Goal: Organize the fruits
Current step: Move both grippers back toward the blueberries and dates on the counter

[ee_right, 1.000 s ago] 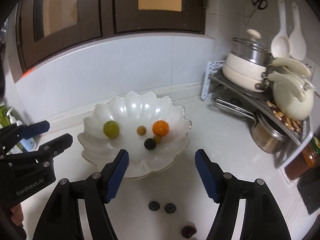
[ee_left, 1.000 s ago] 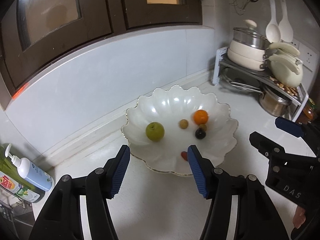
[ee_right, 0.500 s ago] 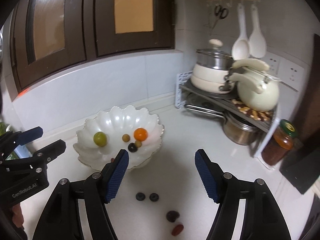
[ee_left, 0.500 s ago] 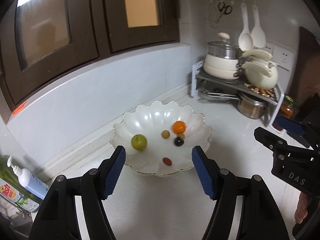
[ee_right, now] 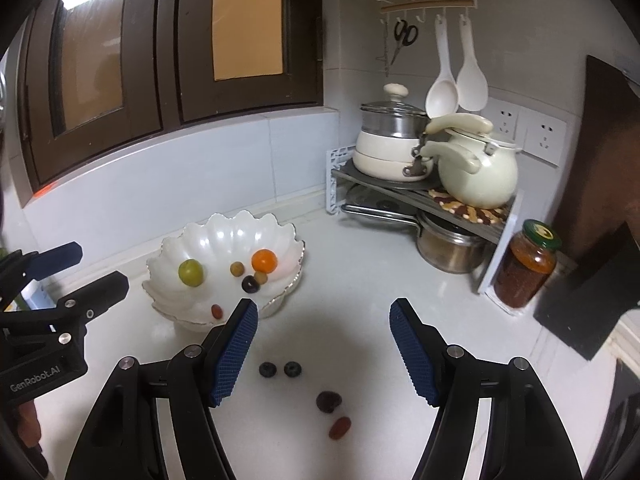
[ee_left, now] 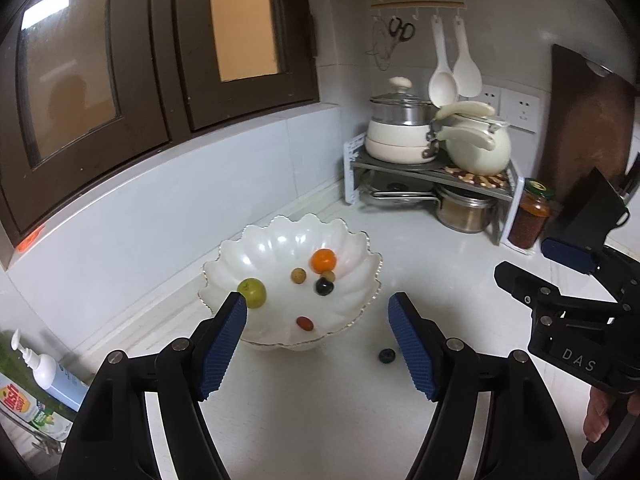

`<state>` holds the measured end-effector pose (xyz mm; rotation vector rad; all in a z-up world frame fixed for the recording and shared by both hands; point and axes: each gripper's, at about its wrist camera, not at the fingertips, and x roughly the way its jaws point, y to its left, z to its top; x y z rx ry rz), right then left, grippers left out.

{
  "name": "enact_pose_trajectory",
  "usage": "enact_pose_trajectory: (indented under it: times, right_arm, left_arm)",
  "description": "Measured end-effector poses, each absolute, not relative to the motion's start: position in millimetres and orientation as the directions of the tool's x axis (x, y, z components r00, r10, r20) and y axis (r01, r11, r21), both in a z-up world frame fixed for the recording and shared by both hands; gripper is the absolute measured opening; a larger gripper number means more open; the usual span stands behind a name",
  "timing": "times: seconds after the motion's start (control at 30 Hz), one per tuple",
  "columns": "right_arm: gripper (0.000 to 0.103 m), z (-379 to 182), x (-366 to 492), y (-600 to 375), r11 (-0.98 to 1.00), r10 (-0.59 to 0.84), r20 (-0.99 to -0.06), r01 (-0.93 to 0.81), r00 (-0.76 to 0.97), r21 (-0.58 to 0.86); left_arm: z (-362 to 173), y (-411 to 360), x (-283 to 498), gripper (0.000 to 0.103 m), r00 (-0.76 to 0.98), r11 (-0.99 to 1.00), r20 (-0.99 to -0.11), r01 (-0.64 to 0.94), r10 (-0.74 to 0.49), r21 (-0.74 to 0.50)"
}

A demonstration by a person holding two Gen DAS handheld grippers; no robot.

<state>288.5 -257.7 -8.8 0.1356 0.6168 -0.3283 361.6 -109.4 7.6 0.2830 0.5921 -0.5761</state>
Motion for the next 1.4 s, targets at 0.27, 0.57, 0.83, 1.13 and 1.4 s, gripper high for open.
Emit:
enact_pose_trajectory:
  times: [0.27,0.57,0.83,1.13,1.4]
  right_arm:
    - [0.07,-20.3,263.4,-248.7,0.92,-0.313,-0.573,0.392,0.757,0.017]
    - [0.07,-37.7,247.7,-244.5,0.9,-0.329,-0.589,0.433,0.738,0.041]
    - [0.069,-56.0,240.4,-245.7,0.882,-0.325,-0.618,0.465,0.715,0.075]
    - [0.069,-75.4,236.9,-248.8,0.862,-0.327,-0.643,0.498,0.692,0.097]
    - [0.069,-91.7,237.7,-245.9,0.843,-0.345,-0.656,0.529,0.672,0.097]
  left_arm:
    - [-5.1,-112.0,349.0,0.073,0.646,0.764,-0.61,0.637,-0.458,0.101]
    - [-22.8,-113.6,340.4,0.073,0.602,0.732,-0.626,0.677,-0.496,0.072]
    - [-34.3,-117.5,334.7,0.073,0.594,0.702,-0.614,0.707,-0.52,0.09]
    - [-52.7,-124.8,335.5,0.072,0.555,0.663,-0.635,0.743,-0.537,0.088]
    - [-70.7,-132.5,344.8,0.068,0.52,0.637,-0.648,0.768,-0.557,0.068]
